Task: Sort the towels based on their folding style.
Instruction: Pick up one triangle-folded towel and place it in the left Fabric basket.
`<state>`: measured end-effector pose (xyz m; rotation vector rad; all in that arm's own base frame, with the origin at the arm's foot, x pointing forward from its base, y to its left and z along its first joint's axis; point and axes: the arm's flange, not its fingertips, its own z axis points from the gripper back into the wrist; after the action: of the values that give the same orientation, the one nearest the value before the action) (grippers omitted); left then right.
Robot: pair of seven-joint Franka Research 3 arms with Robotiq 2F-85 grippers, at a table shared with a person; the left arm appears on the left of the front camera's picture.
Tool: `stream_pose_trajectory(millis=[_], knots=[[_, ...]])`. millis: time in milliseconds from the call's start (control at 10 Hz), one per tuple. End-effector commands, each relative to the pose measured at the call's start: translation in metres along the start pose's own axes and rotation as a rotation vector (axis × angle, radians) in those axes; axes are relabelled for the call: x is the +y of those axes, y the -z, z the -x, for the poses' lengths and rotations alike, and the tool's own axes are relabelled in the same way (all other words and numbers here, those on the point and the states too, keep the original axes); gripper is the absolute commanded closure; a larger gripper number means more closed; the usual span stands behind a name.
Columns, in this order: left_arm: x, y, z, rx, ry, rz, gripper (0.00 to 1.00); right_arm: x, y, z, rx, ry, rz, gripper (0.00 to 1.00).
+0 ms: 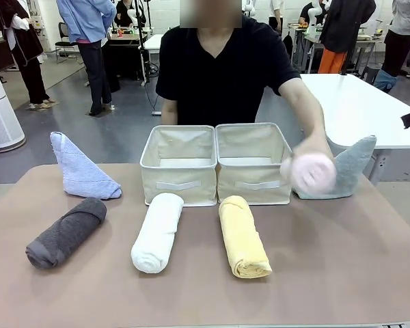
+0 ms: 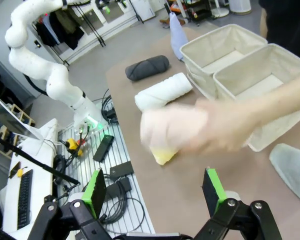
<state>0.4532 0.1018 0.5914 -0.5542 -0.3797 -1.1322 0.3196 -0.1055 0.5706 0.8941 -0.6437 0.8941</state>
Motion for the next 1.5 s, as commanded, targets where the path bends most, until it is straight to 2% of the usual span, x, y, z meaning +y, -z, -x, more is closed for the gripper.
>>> stream_pose_trajectory(millis=[0, 100, 300, 400, 500, 700, 800, 1300, 1400], knots=[[0.059, -0.006, -0.037, 0.276, 0.048, 0.0, 0.0, -0.001, 0.001, 0.0, -0.004, -0.003, -0.01, 0.0], [0.087, 0.007, -0.055, 0.375, 0.03, -0.082, 0.0, -0.001, 0.001, 0.0, -0.004, -0.003, -0.01, 0.0], [0.122, 0.033, -0.073, 0.49, 0.022, -0.191, 0.0, -0.001, 0.001, 0.0, -0.004, -0.003, -0.01, 0.0], [0.136, 0.044, -0.078, 0.501, 0.021, -0.198, 0.0, -0.001, 0.001, 0.0, -0.004, -0.003, -0.01, 0.0], [0.145, 0.054, -0.079, 0.471, 0.029, -0.201, 0.0, -0.001, 0.001, 0.0, -0.004, -0.003, -0.01, 0.0], [0.139, 0.063, -0.074, 0.445, 0.069, -0.183, 0.0, -0.001, 0.001, 0.0, -0.004, -0.003, -0.01, 0.0], [0.148, 0.062, -0.077, 0.477, 0.048, -0.192, 0.0, -0.001, 0.001, 0.0, -0.004, -0.003, -0.01, 0.0], [0.15, 0.064, -0.076, 0.469, 0.05, -0.188, 0.0, -0.001, 0.001, 0.0, -0.004, -0.003, -0.01, 0.0], [0.148, 0.07, -0.081, 0.532, 0.192, -0.222, 0.0, -0.001, 0.001, 0.0, -0.004, -0.003, -0.01, 0.0]])
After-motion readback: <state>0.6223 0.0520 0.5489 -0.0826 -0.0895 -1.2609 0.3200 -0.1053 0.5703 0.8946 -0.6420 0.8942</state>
